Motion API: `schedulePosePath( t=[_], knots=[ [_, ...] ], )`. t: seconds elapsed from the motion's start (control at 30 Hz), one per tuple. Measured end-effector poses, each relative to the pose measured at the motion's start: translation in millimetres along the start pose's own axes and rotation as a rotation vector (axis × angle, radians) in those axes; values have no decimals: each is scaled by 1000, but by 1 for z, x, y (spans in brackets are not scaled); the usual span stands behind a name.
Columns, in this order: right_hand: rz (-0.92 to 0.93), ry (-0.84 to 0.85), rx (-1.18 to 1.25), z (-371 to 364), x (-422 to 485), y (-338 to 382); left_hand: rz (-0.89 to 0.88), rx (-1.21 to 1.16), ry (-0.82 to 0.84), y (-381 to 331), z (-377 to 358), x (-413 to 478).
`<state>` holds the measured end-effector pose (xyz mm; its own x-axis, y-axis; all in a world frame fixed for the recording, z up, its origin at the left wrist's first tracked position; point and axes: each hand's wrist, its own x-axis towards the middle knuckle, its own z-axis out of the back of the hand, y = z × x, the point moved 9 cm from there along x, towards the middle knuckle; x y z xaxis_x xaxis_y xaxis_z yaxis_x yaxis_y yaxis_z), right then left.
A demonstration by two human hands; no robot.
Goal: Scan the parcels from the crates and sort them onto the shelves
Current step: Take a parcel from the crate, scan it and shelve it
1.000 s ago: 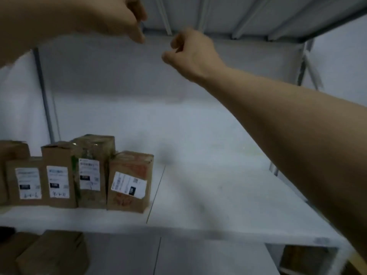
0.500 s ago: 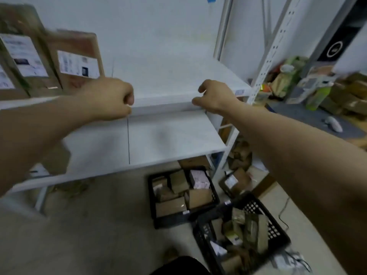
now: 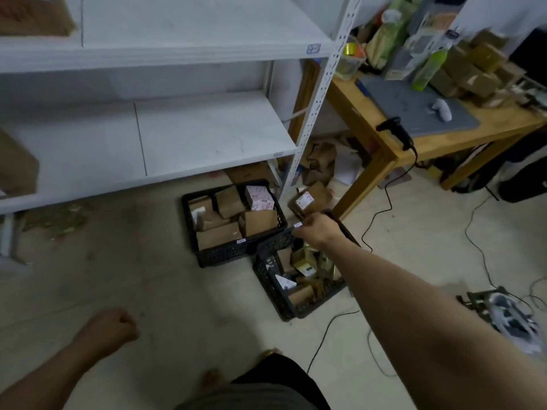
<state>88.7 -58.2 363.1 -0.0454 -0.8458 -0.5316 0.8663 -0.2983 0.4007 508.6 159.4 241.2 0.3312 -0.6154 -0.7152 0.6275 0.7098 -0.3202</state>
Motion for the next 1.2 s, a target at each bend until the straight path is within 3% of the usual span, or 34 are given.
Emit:
schedulePosePath(
  t=[0.13, 0.37, 0.67, 0.9, 1.2],
  knots=[
    [-109, 89, -2, -30, 2, -64, 47, -83, 44, -17, -47, -5],
    [-132, 138, 80, -22, 42, -132, -118, -103, 70, -171, -114, 20],
    [-99, 297, -52, 50, 184, -253, -36, -67, 218, -356, -250, 58],
    [-191, 377, -150, 48, 307, -349, -64, -133, 314, -491, -357, 111],
    [-336, 372, -3, -41, 432, -413, -7, -239, 335, -537, -442, 230]
  ],
)
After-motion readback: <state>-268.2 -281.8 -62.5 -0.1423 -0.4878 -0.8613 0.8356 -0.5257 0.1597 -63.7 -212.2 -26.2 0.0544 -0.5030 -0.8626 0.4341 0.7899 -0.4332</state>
